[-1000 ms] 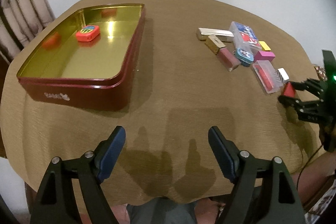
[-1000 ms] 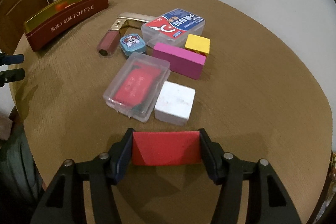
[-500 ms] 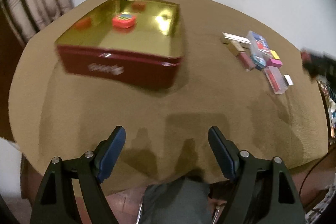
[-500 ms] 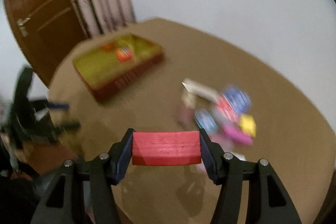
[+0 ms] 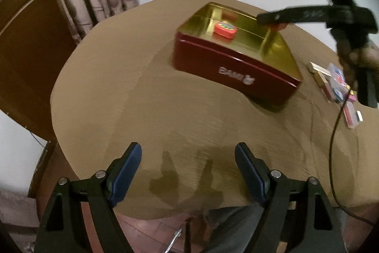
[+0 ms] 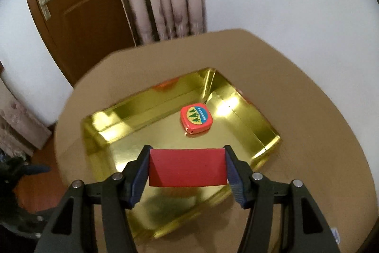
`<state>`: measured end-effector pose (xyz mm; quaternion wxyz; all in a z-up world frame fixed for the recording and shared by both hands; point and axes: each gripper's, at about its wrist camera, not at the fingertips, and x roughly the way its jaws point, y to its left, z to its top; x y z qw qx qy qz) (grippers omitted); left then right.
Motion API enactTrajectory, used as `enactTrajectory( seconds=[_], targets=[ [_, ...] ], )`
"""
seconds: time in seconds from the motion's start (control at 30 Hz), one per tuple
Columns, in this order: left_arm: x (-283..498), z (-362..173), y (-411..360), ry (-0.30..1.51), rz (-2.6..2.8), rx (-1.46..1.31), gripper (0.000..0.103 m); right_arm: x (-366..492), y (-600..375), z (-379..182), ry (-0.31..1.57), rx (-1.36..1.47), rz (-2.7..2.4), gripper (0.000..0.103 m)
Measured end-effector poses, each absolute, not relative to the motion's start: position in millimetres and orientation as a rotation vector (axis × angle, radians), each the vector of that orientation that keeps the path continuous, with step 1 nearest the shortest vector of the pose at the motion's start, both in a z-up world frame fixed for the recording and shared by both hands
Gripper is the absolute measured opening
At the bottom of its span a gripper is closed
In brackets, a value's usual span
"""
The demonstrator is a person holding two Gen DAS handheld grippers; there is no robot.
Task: Organize rigid objects
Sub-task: 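Carry the red block into the tin and open the right tool, then grasp the lipstick tube with the left tool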
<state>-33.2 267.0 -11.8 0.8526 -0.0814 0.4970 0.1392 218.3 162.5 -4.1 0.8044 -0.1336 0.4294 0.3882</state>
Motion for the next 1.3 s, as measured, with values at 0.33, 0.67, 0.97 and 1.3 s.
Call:
enactTrajectory(
  seconds=[0.33, 0.67, 0.97, 1.3],
  targets=[
    [-31, -20, 275, 1.052, 0.310, -0.160, 0.078, 246, 179, -59, 1.015, -0.378, 0.849, 0.061],
    [-32, -26, 270, 1.061, 0.305, -0.139, 0.078, 266, 191, -87, 1.043, -0.377, 0.864, 0.061],
    [-31, -29, 270, 1.069, 0.312, -0.135, 0.080, 266, 188, -76, 1.008, -0.344, 0.848, 0.061],
    [-34, -25, 253, 1.061, 0.289, -0.081, 0.081, 212, 81, -9, 0.806, -0.122, 0.728, 0.061]
  ],
)
